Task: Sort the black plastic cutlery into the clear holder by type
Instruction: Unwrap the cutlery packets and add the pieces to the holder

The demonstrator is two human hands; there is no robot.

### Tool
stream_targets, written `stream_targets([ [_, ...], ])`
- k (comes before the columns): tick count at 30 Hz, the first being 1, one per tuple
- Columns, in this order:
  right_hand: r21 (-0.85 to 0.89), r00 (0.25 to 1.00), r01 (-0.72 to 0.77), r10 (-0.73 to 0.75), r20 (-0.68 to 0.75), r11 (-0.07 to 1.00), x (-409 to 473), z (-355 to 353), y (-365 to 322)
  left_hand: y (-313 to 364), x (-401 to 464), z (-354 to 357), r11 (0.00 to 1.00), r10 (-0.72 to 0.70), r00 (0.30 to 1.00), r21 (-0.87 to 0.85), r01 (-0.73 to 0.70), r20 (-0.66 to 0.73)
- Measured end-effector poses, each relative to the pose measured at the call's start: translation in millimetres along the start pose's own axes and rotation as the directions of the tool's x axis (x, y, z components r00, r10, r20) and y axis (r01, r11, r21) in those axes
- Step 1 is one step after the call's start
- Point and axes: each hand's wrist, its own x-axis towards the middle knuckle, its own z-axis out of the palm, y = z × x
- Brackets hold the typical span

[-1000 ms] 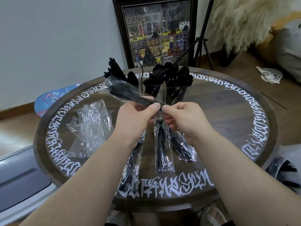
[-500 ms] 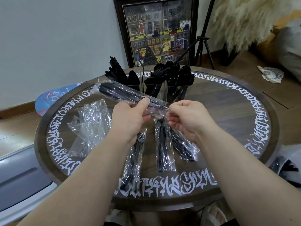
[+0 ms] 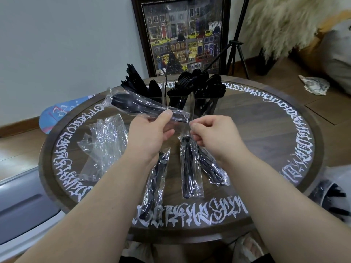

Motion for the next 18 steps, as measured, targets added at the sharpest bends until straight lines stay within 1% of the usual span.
stream_targets([
  [3, 0.180, 0.998, -0.055, 0.053, 0.018, 0.982, 1.6, -2.1, -1.8, 1.0, -3.1, -0.2, 1.000, 0.001, 0.998, -0.030, 0.001, 0.068],
  [8, 0.388, 0.988, -0.146, 0.117, 0.097, 0.910, 2.9, -2.7, -2.9, 0.2, -2.6, 0.9, 0.998, -0.007, 0.997, -0.062, 0.012, 0.082],
  [13, 0.488, 0.974, -0.223, 0.172, 0.147, 0.844, 1.6, -3.7, -3.5, 1.0, -5.3, 3.3, 0.998, -0.019, 0.996, -0.065, 0.025, 0.093],
  [18, 0.543, 0.969, -0.244, 0.183, 0.166, 0.803, 1.7, -2.8, -2.8, 0.8, -6.6, 4.6, 0.995, -0.064, 0.991, -0.069, 0.072, 0.114],
])
